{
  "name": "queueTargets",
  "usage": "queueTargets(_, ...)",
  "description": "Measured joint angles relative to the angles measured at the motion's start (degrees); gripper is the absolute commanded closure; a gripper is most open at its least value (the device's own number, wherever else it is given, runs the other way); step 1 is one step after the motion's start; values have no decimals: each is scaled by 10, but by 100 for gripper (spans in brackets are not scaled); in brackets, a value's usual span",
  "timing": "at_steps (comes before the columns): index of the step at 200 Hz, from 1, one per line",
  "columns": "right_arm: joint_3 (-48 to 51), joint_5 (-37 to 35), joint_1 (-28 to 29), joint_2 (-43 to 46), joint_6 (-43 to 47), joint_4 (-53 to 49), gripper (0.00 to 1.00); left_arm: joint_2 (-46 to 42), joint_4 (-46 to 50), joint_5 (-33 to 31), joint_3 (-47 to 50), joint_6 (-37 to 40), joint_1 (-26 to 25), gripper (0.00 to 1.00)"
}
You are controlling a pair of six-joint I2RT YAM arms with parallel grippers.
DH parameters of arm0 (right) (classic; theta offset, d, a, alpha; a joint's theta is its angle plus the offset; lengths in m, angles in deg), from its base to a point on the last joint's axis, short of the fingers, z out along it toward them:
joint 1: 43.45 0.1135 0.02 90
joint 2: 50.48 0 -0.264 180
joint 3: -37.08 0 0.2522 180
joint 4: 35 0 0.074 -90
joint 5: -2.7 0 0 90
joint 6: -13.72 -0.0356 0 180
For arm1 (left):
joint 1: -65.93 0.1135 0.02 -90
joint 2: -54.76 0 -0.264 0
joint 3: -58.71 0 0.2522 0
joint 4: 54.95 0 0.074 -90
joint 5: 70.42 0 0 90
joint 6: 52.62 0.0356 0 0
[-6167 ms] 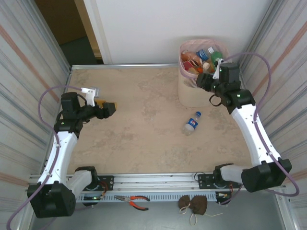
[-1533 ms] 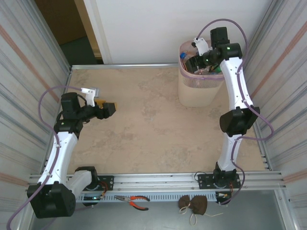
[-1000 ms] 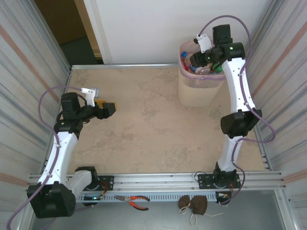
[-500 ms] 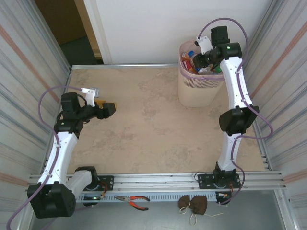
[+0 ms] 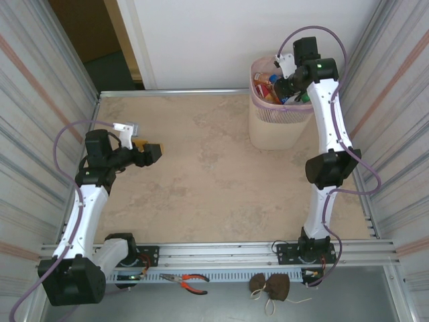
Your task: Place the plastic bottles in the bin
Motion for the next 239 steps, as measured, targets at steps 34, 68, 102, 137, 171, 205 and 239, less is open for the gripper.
queueTargets(34, 0, 35, -5, 3, -10, -12, 48, -5, 0, 0, 0, 0, 0, 19)
queueTargets(68, 0, 41, -7, 22, -23, -15, 38, -6, -4, 0, 0, -9, 0, 19)
queueTargets(102, 14, 42, -11, 83, -31, -4, 37, -6, -17, -12, 0, -30, 0, 18)
queueTargets(137, 154, 42, -22, 221, -58, 65, 24, -6, -29, -54, 3, -62, 0, 15)
queueTargets(171, 376, 42, -35, 372, -98, 174, 15, -5, -30, -123, 14, -74, 0, 1)
queueTargets(205, 591, 28, -52, 483, -139, 283, 1, -7, -34, -218, 49, -74, 0, 1)
queueTargets(239, 783, 2, -61, 550, -179, 395, 1, -5, -61, -304, 78, -77, 0, 1)
